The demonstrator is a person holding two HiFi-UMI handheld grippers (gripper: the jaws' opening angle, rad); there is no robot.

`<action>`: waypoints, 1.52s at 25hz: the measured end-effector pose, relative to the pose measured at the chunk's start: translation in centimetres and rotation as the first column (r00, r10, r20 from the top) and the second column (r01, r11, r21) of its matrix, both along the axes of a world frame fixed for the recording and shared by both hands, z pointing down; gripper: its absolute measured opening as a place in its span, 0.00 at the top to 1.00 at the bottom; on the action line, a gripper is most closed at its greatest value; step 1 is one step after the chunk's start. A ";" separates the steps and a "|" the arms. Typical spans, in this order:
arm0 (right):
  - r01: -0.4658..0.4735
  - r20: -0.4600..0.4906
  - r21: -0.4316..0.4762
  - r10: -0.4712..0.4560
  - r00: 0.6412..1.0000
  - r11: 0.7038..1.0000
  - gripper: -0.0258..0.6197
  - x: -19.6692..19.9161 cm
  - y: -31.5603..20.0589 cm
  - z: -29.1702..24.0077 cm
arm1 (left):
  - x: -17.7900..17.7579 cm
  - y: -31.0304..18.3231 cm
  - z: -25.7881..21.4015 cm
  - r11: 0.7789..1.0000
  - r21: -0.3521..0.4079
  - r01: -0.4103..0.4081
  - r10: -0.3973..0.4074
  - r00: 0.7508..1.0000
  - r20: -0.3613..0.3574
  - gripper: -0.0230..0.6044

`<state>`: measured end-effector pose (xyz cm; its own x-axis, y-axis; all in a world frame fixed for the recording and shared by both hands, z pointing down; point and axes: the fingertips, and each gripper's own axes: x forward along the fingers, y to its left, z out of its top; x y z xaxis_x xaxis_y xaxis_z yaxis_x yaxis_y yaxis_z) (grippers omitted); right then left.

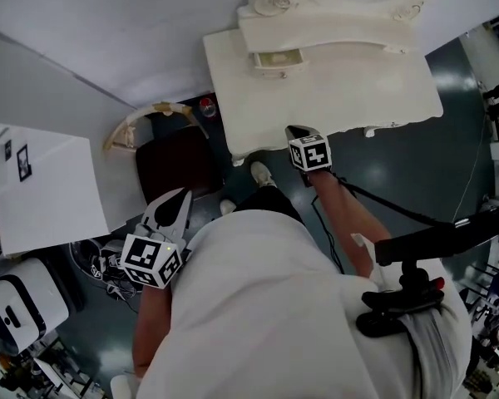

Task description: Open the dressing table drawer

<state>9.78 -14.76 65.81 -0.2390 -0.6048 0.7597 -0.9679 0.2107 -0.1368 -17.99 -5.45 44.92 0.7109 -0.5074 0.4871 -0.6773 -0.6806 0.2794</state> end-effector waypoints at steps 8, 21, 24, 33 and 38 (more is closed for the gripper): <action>0.031 0.037 0.038 -0.032 0.999 0.999 0.96 -4.5 5.4 -2.7 | -2.1 3.4 1.4 0.999 -0.011 -0.041 0.041 0.999 -0.011 0.96; 0.182 0.024 0.100 -0.185 0.982 0.978 0.96 -9.3 11.2 -7.4 | -1.0 7.7 2.7 0.995 -0.027 -0.100 0.098 0.994 -0.046 0.96; 0.213 0.014 0.104 -0.215 0.976 0.972 0.96 -10.0 12.9 -8.0 | -0.6 8.7 4.0 0.990 -0.057 -0.126 0.123 0.991 -0.050 0.96; 0.279 0.018 0.121 -0.283 0.959 0.953 0.96 -8.6 17.6 -8.6 | 2.5 11.6 5.1 0.988 -0.047 -0.145 0.145 0.989 -0.004 0.96; 0.300 0.019 0.160 -0.307 0.952 0.940 0.96 -5.1 21.5 -10.7 | 7.2 14.9 5.0 0.983 -0.052 -0.179 0.181 0.983 0.038 0.96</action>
